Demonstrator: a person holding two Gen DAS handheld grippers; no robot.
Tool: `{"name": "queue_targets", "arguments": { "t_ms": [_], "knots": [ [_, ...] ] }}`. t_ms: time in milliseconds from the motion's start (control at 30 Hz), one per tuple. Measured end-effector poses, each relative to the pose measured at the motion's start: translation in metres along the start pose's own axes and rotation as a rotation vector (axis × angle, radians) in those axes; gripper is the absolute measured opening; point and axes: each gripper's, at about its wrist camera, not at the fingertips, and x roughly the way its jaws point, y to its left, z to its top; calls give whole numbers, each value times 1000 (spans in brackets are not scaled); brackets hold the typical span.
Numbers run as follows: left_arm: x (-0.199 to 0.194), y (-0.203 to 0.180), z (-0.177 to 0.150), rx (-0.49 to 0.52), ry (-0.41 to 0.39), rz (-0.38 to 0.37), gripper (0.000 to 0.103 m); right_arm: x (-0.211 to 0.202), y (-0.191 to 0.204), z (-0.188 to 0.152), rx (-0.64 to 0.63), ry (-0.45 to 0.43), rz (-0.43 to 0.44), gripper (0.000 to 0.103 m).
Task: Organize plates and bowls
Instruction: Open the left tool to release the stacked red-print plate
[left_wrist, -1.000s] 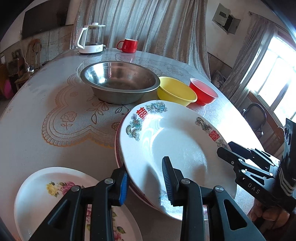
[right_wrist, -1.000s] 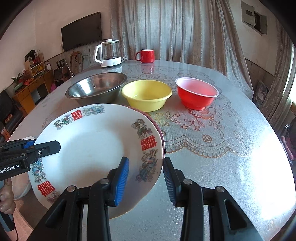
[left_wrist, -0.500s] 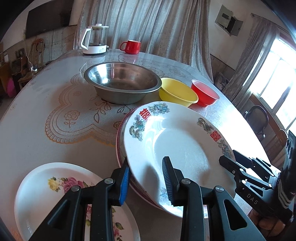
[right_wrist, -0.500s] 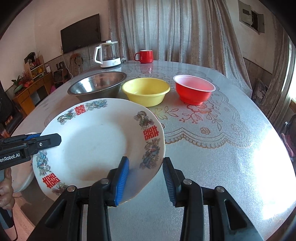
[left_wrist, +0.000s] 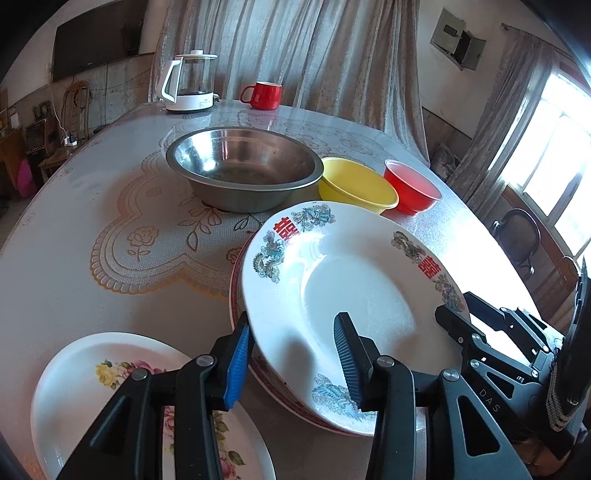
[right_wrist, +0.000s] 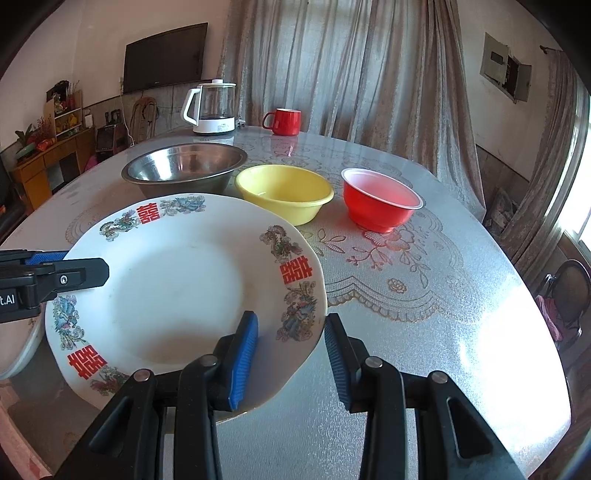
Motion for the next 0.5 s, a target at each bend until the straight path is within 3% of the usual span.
{"name": "queue_targets", "arguments": {
  "t_ms": [100,200,267,500],
  "knots": [
    [-2,-3,0,17,-11,31,45,-2,0,-3,1,-3,8,37],
    [-3,-9,0,70,-38,127,50,0,2,-2,8,-4,4,39],
    [-3,-4,0,51,-26,107,51,6,8,-2,-4,1,-6,44],
    [-12,9,-3,12,-40,113,51,6,8,-4,20,0,-8,44]
  ]
}}
